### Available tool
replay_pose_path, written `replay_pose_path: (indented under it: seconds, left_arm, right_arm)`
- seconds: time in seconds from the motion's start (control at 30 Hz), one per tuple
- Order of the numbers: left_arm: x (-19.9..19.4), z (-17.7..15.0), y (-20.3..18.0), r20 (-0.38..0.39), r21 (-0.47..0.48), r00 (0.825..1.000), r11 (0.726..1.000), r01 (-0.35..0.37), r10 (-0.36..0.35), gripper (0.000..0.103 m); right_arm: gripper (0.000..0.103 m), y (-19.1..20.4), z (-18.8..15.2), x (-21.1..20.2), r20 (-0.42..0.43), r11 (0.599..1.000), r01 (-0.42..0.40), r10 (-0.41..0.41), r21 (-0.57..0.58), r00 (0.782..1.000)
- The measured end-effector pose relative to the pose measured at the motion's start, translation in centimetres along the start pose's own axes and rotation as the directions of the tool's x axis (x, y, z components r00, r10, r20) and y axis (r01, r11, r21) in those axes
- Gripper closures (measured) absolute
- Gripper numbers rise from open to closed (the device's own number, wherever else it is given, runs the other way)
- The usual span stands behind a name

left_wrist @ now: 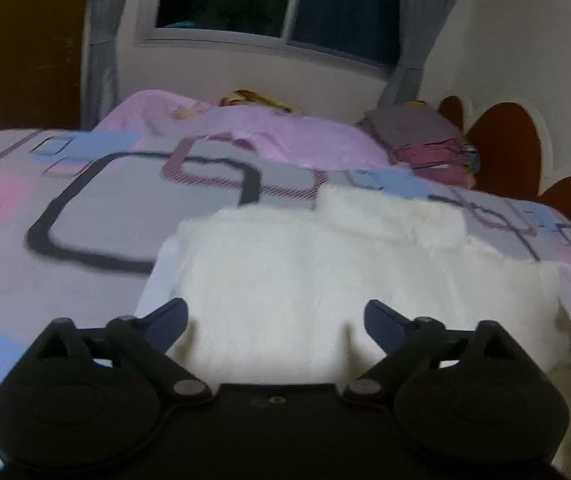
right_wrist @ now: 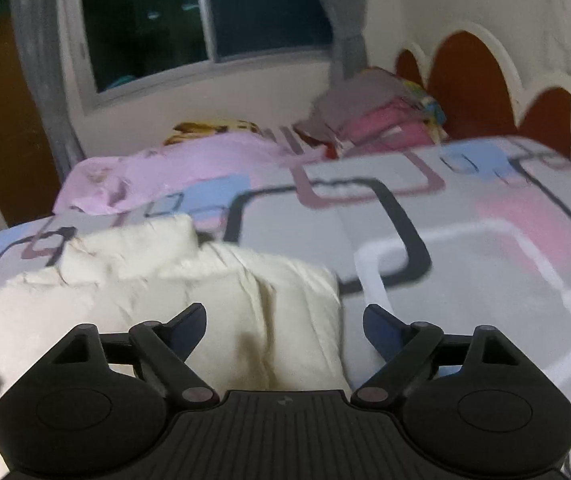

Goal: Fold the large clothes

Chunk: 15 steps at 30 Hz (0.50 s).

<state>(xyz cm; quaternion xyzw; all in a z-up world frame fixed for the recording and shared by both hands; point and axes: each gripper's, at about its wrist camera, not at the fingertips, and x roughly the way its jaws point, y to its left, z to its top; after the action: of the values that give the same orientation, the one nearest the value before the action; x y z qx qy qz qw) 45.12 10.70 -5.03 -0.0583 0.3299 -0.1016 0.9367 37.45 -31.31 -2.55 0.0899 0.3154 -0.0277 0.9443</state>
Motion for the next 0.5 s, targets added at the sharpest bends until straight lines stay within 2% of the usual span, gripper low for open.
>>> replay_pose_path:
  seconds: [0.03, 0.07, 0.13, 0.2, 0.27, 0.33, 0.4, 0.5]
  left_arm:
    - [0.8, 0.9, -0.3, -0.003, 0.007, 1.0, 1.0, 0.012, -0.012, 0.019]
    - [1.4, 1.5, -0.7, -0.002, 0.021, 1.0, 1.0, 0.022, -0.022, 0.02]
    - [3.0, 2.6, -1.9, -0.005, 0.065, 1.0, 0.998, 0.005, -0.005, 0.019]
    - [5.0, 3.2, -2.7, -0.037, 0.092, 0.999, 0.996, 0.01, -0.007, 0.014]
    - [7.0, 3.3, -2.8, -0.078, 0.106, 0.997, 0.994, 0.007, 0.002, 0.014]
    - [9.2, 2.5, -2.2, -0.141, 0.124, 0.989, 0.992, -0.024, 0.042, 0.013]
    - [10.7, 1.0, -1.0, -0.176, 0.119, 0.984, 0.993, -0.018, 0.039, 0.007]
    - [11.0, 0.0, 0.1, -0.153, 0.081, 0.988, 0.996, -0.021, 0.033, 0.003]
  right_arm:
    - [0.042, 0.6, 0.5, 0.7, -0.006, 1.0, -0.007, 0.007, -0.015, 1.0]
    - [0.046, 1.3, 1.2, 1.8, -0.015, 0.999, -0.022, 0.022, -0.03, 1.0]
    - [0.047, 2.8, 1.8, 3.7, -0.028, 0.997, -0.038, 0.036, -0.069, 0.999]
    - [0.046, 3.9, 1.8, 6.2, -0.078, 0.994, -0.047, 0.039, -0.098, 0.996]
    - [0.046, 4.8, 1.4, 9.4, -0.137, 0.988, -0.006, -0.015, -0.153, 0.991]
    - [0.046, 4.5, 0.0, 11.8, -0.204, 0.983, 0.01, -0.048, -0.181, 0.978]
    - [0.046, 3.5, -1.6, 12.9, -0.204, 0.984, -0.01, -0.027, -0.179, 0.979]
    - [0.042, 3.0, -2.6, 13.4, -0.18, 0.987, -0.006, -0.023, -0.16, 0.983]
